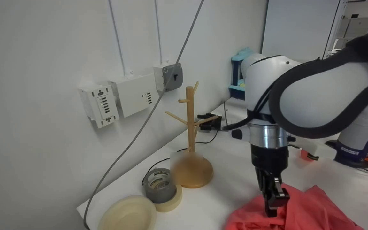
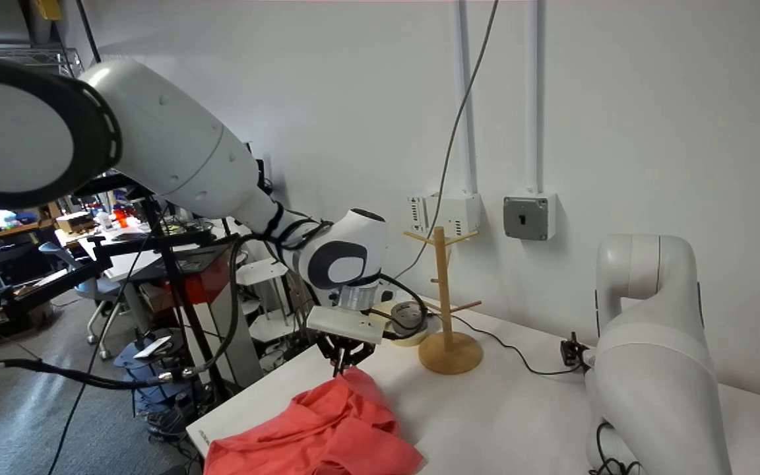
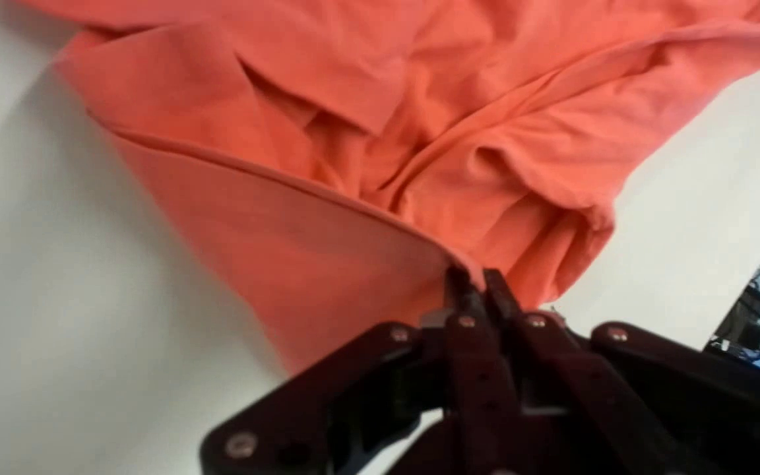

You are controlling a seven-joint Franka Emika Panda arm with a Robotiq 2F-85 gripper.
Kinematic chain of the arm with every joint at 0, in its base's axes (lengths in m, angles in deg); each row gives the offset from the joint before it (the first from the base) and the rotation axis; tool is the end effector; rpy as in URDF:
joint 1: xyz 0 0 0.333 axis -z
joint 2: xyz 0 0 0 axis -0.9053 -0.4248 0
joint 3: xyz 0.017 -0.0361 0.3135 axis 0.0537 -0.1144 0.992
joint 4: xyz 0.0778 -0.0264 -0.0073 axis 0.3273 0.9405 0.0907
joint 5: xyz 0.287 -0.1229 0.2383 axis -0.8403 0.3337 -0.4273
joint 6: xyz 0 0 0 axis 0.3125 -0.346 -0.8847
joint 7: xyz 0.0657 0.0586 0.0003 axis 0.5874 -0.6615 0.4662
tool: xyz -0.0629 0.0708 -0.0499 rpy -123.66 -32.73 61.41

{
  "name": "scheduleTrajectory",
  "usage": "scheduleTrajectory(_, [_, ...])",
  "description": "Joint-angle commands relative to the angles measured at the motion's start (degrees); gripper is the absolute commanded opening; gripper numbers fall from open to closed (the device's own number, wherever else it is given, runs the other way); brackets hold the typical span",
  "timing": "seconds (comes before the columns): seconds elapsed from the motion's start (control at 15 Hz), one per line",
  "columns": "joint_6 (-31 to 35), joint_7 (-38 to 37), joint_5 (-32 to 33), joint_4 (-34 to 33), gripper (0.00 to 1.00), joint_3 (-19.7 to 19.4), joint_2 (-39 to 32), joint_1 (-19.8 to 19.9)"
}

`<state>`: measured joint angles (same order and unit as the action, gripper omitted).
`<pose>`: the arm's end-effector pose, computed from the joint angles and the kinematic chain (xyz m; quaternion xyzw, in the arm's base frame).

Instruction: Fold the sweatshirt down the middle and move it forward

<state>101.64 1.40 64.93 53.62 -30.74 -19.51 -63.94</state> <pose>0.5689 0.1463 0.2216 -0.9043 -0.3959 0.0923 0.1303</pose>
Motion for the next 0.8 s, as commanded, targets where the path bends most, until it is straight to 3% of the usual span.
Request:
scheduleTrajectory(0.0, [-3.3,2.4,-5.8,7.0,0.02,1.2,7.0,0.9])
scheduleTrajectory(0.73, [-12.9,8.9,-27.8,14.3,0.02,0.1,11.0,0.7])
